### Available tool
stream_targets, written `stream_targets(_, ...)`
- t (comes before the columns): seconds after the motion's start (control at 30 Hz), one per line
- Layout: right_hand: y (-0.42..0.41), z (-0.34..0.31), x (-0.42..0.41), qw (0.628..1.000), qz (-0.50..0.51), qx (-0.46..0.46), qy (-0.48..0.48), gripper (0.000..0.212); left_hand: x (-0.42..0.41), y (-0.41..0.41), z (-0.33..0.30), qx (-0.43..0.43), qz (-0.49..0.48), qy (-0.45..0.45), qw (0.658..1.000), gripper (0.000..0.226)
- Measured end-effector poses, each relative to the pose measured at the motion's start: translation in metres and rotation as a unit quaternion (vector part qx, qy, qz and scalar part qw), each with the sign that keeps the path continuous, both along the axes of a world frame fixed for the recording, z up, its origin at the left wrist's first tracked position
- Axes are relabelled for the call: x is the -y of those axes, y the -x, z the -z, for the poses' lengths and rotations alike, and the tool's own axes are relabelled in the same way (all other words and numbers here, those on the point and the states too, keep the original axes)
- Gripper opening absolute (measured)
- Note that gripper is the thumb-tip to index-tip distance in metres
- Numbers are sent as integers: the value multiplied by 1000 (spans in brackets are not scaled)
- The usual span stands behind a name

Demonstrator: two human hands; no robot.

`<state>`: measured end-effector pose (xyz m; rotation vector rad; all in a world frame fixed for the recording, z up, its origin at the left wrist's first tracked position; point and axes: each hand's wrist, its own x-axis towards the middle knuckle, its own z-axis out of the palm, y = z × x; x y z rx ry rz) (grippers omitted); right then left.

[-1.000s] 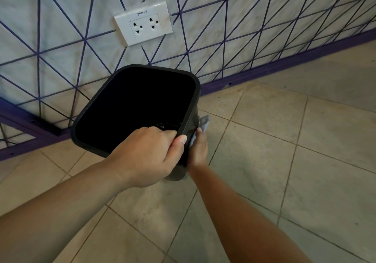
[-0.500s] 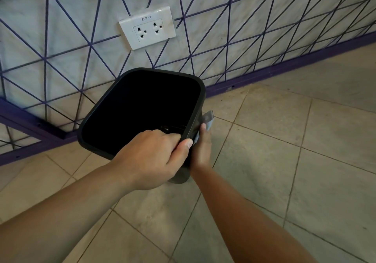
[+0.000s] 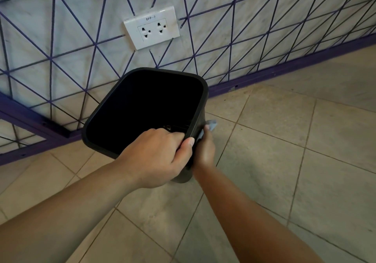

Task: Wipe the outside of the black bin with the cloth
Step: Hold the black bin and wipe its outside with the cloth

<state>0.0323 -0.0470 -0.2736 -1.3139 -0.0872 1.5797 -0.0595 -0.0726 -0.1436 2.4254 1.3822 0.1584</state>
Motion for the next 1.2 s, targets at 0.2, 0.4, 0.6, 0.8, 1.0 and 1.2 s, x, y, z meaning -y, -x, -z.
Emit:
stream_targets(0.2,-10,7,-7,999,25,-39,12,65,-1,0,1,-1,10,-2,1000,47)
stream_targets(0.4,3,0,1,998,14,-2,-65,90,-1,0,0,7,14,-3,1000,44)
stream_targets(0.6,-7,6,-7,999,-17,17,-32,76,0,0,0,9,14,-15,1000,46)
stream_targets(0.8,-12,11,-5,1000,0,22,12,59,0,-1,0,13,16,-24,999,47)
stream_targets(1.0,1,1,11,999,-2,33,-27,89,0,-1,0,22,10,-11,1000,44)
stream_targets(1.2,-6,11,-5,1000,-5,16,9,66,0,-1,1,21,8,-32,999,48)
